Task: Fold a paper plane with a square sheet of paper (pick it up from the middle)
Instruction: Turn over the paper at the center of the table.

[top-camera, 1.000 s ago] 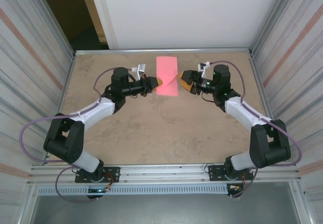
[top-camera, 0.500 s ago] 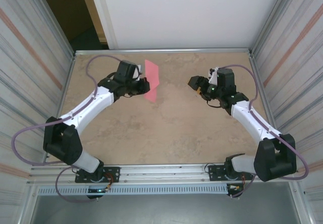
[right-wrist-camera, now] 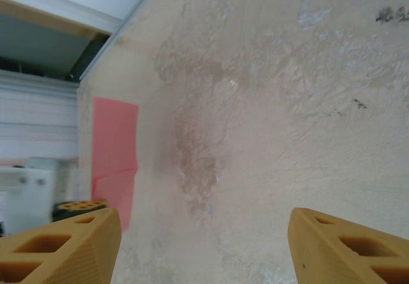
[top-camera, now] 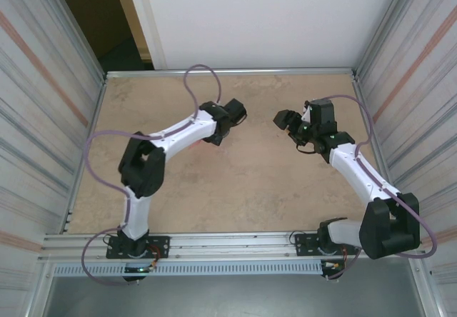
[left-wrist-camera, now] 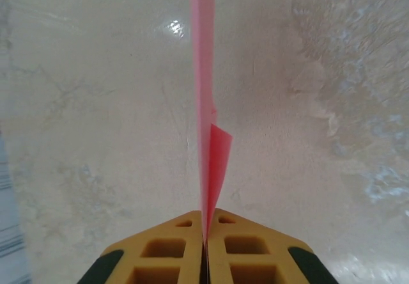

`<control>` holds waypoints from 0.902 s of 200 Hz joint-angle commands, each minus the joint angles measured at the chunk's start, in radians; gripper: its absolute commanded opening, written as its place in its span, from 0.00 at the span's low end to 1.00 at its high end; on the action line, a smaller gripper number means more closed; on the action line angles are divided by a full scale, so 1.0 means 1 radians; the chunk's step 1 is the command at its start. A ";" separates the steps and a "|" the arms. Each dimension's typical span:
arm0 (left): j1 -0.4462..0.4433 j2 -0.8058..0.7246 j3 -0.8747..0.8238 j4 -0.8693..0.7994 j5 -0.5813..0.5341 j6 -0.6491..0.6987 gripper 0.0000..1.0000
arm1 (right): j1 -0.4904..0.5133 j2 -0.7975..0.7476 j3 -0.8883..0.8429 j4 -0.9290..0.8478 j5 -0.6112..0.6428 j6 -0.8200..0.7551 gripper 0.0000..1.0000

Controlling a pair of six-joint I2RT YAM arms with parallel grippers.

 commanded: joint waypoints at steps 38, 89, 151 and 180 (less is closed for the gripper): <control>-0.039 0.187 0.146 -0.102 -0.012 -0.022 0.14 | -0.028 -0.039 -0.039 -0.020 0.030 0.012 0.69; -0.027 0.155 0.120 0.021 0.360 -0.030 0.31 | -0.045 -0.037 -0.043 -0.024 0.032 0.018 0.69; 0.151 -0.194 -0.208 0.431 0.888 -0.181 0.46 | 0.002 0.087 0.012 -0.057 -0.016 -0.043 0.71; 0.270 -0.345 -0.374 0.538 0.949 -0.266 0.56 | 0.125 0.222 0.083 -0.047 -0.014 -0.058 0.71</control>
